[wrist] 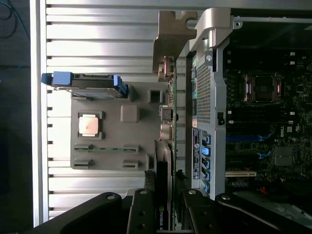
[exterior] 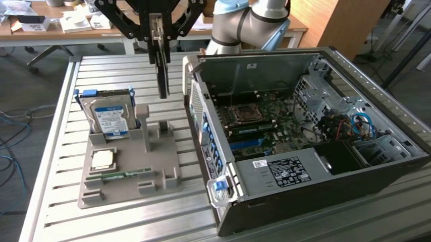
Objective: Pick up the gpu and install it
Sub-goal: 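Pick up the gpu and move the gpu toward the slot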
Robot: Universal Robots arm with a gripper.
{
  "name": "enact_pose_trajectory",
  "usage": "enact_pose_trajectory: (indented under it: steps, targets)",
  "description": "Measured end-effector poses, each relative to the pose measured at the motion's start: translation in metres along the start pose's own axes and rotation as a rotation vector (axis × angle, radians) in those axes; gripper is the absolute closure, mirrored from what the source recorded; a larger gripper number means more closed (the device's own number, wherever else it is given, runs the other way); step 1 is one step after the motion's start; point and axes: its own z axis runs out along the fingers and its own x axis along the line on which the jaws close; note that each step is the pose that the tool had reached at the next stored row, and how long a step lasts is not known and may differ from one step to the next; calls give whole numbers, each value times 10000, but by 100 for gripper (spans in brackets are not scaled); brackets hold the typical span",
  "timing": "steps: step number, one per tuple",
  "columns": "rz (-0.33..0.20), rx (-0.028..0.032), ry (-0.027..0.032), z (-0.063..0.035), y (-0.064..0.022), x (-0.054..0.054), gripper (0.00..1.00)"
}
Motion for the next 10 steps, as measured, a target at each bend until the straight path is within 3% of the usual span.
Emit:
enact_pose_trajectory:
  steps: [10]
  targets:
    - [0,0,0,0,0,0,73]
